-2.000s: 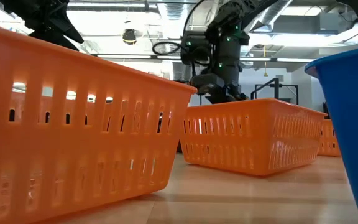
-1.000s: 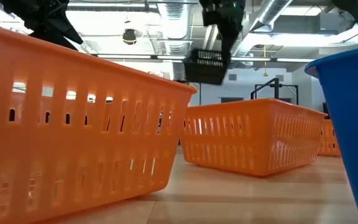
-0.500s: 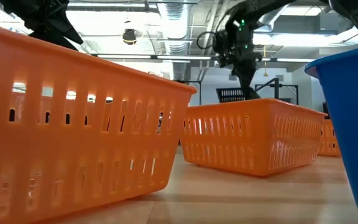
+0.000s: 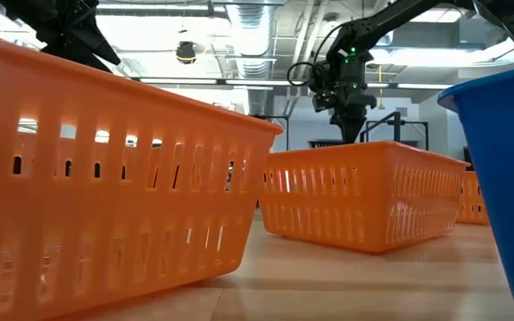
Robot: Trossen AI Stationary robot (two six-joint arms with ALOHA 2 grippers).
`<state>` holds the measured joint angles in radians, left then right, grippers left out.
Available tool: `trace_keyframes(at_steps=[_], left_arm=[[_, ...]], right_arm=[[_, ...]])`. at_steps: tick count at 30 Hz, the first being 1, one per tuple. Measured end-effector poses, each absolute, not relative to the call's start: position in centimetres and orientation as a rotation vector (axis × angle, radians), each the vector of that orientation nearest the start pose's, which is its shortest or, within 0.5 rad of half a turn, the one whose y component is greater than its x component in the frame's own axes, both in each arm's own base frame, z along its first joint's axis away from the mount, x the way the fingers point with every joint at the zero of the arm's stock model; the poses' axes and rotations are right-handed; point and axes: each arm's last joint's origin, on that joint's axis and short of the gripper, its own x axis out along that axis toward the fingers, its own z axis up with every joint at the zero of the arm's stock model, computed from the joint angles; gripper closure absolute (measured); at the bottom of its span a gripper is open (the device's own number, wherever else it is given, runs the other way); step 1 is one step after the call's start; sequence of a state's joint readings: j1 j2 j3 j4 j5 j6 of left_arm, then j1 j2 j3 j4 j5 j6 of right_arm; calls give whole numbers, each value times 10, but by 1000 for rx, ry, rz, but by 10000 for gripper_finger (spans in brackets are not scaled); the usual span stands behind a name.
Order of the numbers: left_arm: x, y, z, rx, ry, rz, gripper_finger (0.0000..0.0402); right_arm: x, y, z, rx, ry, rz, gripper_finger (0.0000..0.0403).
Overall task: Stack baskets on shelf by color
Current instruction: Put the top black bin on the shelf
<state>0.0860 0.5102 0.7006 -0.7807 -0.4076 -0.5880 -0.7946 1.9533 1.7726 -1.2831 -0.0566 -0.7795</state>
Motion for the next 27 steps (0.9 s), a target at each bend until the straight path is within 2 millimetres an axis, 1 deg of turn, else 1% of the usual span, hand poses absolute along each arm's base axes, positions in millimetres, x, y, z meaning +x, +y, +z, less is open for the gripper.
trace_keyframes(at_steps=[5, 11, 17, 22, 27], left_arm=[[96, 20, 285, -464, 428, 635, 236], [96, 20, 285, -473, 425, 638, 235], [96, 20, 285, -489, 420, 642, 235], [96, 20, 285, -492, 419, 642, 236], [96, 20, 285, -490, 420, 642, 236]], right_arm=[[269, -271, 258, -41, 1451, -25, 400], [272, -275, 258, -87, 1415, -39, 400], [266, -283, 258, -85, 1408, -69, 400], [258, -290, 258, -83, 1427, -89, 400], [257, -290, 258, -104, 1424, -64, 400]])
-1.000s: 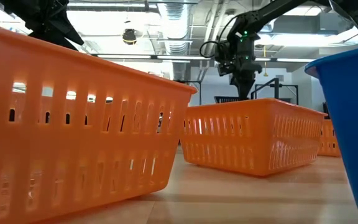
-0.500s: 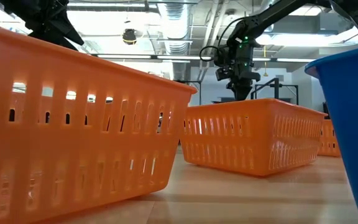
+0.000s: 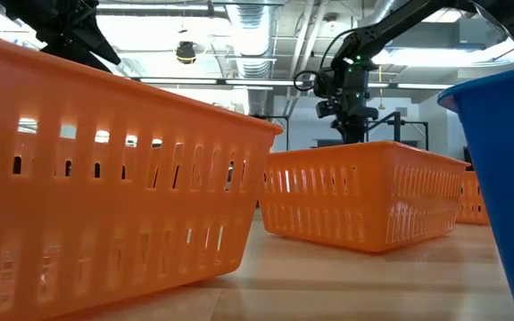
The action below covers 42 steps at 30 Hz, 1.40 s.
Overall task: Stack baskets on shelf by color
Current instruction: Put the top black bin on the shelf
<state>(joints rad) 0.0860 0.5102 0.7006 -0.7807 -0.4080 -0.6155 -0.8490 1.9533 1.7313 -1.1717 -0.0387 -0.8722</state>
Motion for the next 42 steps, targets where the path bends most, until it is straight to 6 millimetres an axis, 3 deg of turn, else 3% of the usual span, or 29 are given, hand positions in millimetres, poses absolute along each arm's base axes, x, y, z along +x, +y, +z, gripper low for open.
trace_keyframes(at_steps=[9, 18, 24, 35, 42], left_arm=[[96, 20, 285, -482, 414, 660, 236], [96, 20, 285, -484, 413, 662, 236], [96, 20, 285, -491, 410, 665, 236], [96, 20, 285, -496, 408, 666, 236], [96, 20, 285, -500, 407, 667, 236]], right_arm=[[257, -291, 257, -83, 1381, -17, 400], [268, -298, 224, -39, 1441, 29, 400], [274, -299, 227, -110, 1437, 4, 400], [268, -305, 233, -87, 1441, -28, 398], [267, -304, 232, -66, 1455, -49, 352]])
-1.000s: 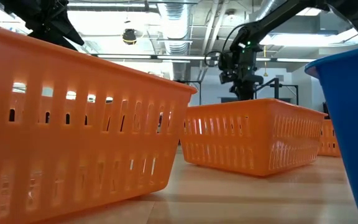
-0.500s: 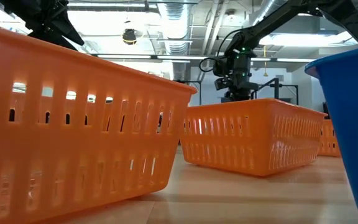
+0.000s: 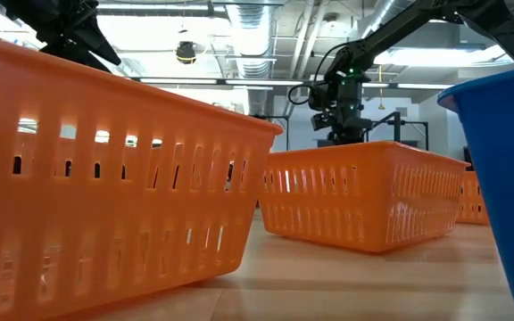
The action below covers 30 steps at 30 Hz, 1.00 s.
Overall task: Stack baskets on shelf by color
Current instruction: Put the top black bin on the shelf, then put the top blue bin on the shelf
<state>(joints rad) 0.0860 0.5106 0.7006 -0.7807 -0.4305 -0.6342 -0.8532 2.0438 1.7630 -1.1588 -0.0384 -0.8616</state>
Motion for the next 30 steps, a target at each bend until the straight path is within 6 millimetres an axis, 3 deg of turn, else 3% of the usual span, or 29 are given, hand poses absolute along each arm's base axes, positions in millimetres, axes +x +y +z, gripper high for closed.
trace_keyframes(at_steps=[6, 16, 24, 30], left_arm=[[96, 20, 285, -506, 405, 668, 236], [96, 20, 285, -506, 405, 668, 236], [96, 20, 285, -507, 406, 666, 236], [96, 20, 285, -507, 406, 666, 236]], right_arm=[[270, -305, 233, -106, 1496, -127, 326], [288, -290, 237, -147, 1487, -113, 320], [300, -293, 271, -204, 1413, -237, 319], [309, -289, 315, -224, 1307, -325, 319]])
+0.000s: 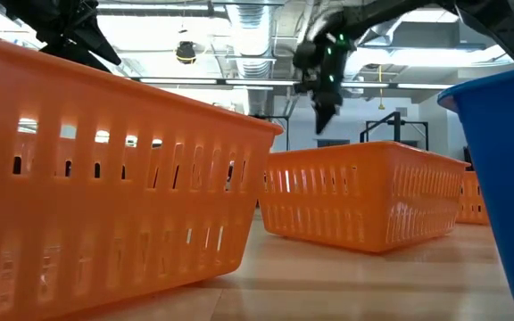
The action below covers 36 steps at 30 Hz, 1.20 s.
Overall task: Stack baskets on shelf by color
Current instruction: Put the top blue bin on the shelf
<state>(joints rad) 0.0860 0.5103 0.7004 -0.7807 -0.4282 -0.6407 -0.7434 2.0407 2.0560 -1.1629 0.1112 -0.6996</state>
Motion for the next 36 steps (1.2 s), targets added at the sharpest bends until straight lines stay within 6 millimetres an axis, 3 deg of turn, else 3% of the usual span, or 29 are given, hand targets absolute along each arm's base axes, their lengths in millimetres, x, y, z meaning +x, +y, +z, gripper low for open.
trace_keyframes(at_steps=[6, 10, 17, 23, 29, 36], left_arm=[[96, 20, 285, -507, 406, 667, 236], [96, 20, 285, -506, 406, 667, 236], [95, 20, 284, -501, 424, 673, 236], [93, 20, 282, -495, 447, 679, 236], [83, 19, 270, -511, 593, 734, 236], [68, 16, 258, -653, 741, 824, 236]], right_arm=[[324, -261, 370, -269, 1169, -363, 320], [330, -227, 404, -289, 1057, -372, 320], [318, -154, 449, -285, 919, -336, 320], [292, -90, 490, -200, 741, -298, 320], [267, -38, 514, -79, 611, -221, 320], [255, -3, 525, 32, 533, -137, 321]])
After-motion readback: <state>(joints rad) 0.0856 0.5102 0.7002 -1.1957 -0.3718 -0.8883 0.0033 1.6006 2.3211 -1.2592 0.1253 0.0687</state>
